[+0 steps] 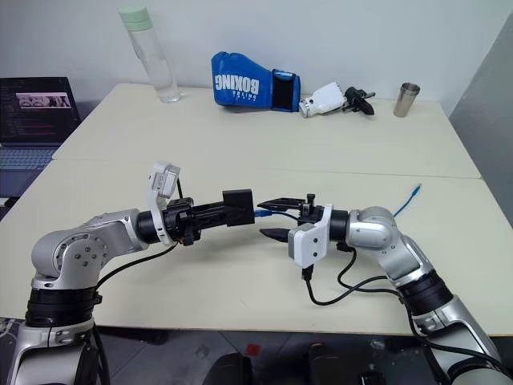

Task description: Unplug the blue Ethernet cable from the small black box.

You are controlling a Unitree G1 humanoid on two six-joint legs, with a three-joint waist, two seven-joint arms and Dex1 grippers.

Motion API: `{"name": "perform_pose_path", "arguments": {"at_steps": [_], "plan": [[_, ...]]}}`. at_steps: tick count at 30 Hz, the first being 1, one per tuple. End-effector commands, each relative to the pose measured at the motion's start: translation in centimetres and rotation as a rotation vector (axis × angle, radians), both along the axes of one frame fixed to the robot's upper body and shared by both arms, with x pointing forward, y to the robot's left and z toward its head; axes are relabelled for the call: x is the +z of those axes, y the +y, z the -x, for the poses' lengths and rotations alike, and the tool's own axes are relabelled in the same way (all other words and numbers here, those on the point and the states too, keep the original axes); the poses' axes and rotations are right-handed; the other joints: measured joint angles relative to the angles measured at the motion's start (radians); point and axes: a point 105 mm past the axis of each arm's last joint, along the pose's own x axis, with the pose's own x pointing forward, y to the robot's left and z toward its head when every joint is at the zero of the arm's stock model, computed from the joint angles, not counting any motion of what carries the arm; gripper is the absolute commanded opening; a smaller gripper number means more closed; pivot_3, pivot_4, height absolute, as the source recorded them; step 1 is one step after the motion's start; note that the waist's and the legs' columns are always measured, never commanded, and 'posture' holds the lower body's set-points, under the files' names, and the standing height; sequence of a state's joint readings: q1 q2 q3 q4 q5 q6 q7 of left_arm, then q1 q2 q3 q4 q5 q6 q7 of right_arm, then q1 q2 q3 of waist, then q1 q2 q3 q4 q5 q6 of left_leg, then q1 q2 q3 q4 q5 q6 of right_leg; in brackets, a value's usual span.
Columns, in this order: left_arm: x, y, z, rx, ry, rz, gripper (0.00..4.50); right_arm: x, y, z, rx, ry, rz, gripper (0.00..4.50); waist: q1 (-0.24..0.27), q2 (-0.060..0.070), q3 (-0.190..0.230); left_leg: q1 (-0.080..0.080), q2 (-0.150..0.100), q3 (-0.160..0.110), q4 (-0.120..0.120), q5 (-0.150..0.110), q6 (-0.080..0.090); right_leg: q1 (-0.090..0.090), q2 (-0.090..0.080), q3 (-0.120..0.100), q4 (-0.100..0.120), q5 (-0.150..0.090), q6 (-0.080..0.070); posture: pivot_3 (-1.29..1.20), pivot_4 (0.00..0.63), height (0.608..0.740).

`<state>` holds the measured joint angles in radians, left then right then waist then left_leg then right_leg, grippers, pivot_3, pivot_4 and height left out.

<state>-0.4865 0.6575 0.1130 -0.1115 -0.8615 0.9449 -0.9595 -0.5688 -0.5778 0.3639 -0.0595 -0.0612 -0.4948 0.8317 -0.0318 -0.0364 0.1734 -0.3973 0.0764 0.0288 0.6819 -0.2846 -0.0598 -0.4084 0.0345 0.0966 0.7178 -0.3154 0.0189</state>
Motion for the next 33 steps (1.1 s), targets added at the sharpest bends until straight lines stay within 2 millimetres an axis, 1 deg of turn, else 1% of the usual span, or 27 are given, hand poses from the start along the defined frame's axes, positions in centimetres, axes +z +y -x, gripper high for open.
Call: {"name": "perform_pose_path", "arguments": {"at_steps": [1,2,5,8,10,15,21,28,33], "plan": [[1.6,0.2,-0.3,-0.033,-0.148,-0.070,0.80,2.3,-1.4,0.7,-0.019,0.182,-0.048,2.77,0.001,0.000,0.000,0.000,0.000,0.000,0.000,0.000,0.000,0.000,0.000,0.000,0.000,0.000,0.000,0.00,0.150,0.740],[1.7,0.1,-0.2,-0.048,-0.173,-0.086,0.80,2.5,-1.5,0.5,-0.046,0.287,-0.078,2.77,0.001,0.000,0.000,0.000,0.000,0.000,0.000,0.000,0.000,0.000,0.000,0.000,0.000,0.000,0.000,0.00,0.150,0.740],[2.2,-0.1,-0.1,-0.088,-0.228,-0.119,0.80,2.7,-1.4,-0.3,-0.114,0.514,-0.123,2.77,0.001,0.000,0.000,0.000,0.000,0.000,0.000,0.000,0.000,0.001,0.000,0.000,0.000,0.000,0.000,0.00,0.150,0.740],[3.1,-0.2,0.3,-0.143,-0.287,-0.154,0.80,2.3,-1.1,-0.5,-0.149,0.802,-0.115,2.77,0.000,0.000,0.000,0.001,0.000,0.000,0.000,0.000,0.000,0.000,0.001,0.000,0.000,0.000,0.000,0.00,0.150,0.740],[3.5,-0.3,0.7,-0.174,-0.306,-0.167,0.80,2.2,-0.8,-0.6,-0.162,0.899,-0.098,2.77,-0.001,0.001,0.000,0.000,0.000,0.000,0.000,0.000,0.001,0.000,0.002,0.000,0.000,0.000,-0.001,0.00,0.150,0.740],[3.8,-0.5,1.0,-0.210,-0.326,-0.189,0.80,3.1,-0.2,-1.1,-0.151,0.984,-0.092,2.77,0.000,0.001,0.001,-0.001,0.000,0.000,0.000,-0.002,0.005,-0.001,0.003,-0.001,-0.001,-0.001,-0.001,0.00,0.150,0.740],[4.0,-0.7,1.4,-0.230,-0.337,-0.193,0.80,3.4,0.7,-0.4,-0.074,1.091,-0.032,2.77,0.000,0.001,0.001,-0.002,0.000,-0.001,0.000,-0.002,0.005,-0.001,0.003,-0.001,-0.002,-0.001,-0.001,0.00,0.150,0.740],[4.0,-0.6,1.6,-0.248,-0.335,-0.206,0.80,3.2,1.0,-1.3,-0.079,1.104,-0.018,2.77,0.000,0.001,0.001,-0.002,0.000,0.000,-0.001,-0.003,0.005,-0.002,0.004,-0.001,-0.001,-0.001,-0.001,0.00,0.150,0.740],[3.9,-0.5,1.6,-0.250,-0.335,-0.208,0.80,3.0,1.2,-1.4,-0.062,1.118,-0.002,2.77,-0.001,0.001,0.001,-0.002,0.000,0.000,-0.001,-0.003,0.005,-0.002,0.004,-0.001,-0.001,-0.001,-0.001,0.00,0.150,0.740]]}}
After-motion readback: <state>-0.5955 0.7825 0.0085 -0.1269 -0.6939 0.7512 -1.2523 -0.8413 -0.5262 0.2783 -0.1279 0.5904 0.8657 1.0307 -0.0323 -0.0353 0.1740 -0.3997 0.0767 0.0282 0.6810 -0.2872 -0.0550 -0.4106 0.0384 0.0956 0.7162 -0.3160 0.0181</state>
